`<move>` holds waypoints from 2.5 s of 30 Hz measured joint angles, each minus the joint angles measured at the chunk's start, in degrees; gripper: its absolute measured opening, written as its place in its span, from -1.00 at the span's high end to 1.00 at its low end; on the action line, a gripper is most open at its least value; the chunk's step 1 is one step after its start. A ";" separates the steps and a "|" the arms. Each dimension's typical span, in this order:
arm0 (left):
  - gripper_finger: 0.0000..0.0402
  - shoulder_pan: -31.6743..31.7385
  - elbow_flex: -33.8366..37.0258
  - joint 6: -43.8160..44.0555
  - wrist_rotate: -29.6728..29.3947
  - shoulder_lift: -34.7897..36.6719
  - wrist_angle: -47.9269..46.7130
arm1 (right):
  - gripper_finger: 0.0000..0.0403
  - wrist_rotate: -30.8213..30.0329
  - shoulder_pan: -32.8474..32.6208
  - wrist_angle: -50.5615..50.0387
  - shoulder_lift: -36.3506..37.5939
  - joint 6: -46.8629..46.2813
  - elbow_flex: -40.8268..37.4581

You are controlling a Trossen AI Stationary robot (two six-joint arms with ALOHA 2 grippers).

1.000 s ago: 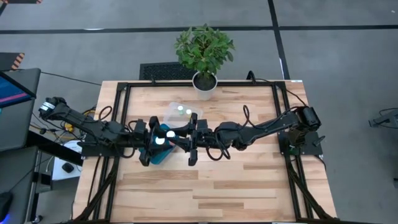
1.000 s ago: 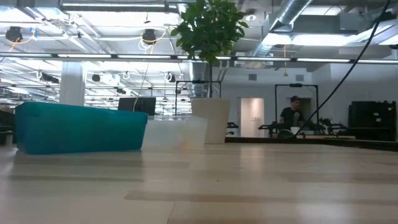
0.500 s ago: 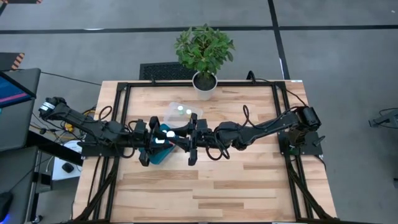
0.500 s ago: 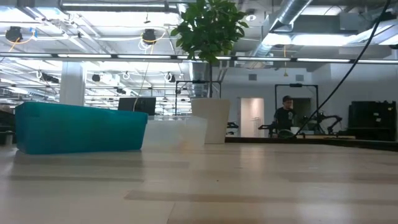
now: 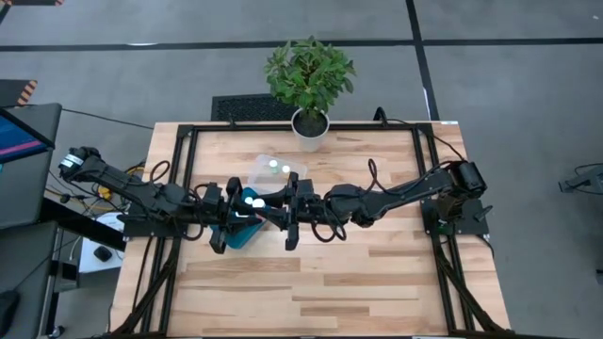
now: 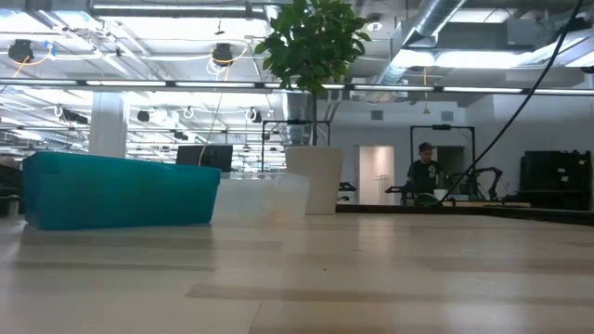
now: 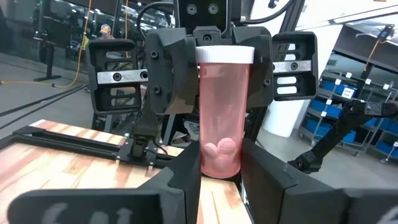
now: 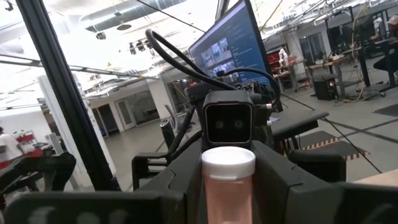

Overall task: Pick and place medicine bottles into bin by pill shape (circle, oval)
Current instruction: Put the pink pill bottle into the transparent bin

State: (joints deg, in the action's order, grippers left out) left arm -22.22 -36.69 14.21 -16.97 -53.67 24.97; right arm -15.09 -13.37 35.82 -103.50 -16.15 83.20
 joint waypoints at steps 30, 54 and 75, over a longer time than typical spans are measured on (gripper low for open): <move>0.57 -0.02 -0.02 1.38 0.14 0.04 -7.11 | -0.24 6.94 2.39 -33.53 11.56 0.07 -0.02; 0.57 -0.02 -0.02 5.54 3.74 0.04 -27.04 | -0.77 19.09 5.69 -65.88 -5.57 9.04 25.11; 0.55 -0.02 0.00 5.32 3.62 0.04 -29.99 | -0.37 27.05 7.41 -72.03 -12.07 10.59 33.31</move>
State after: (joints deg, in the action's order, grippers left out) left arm -22.24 -36.69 19.53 -13.35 -53.63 -5.02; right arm 11.97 -5.96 -36.21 -115.57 -5.56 116.51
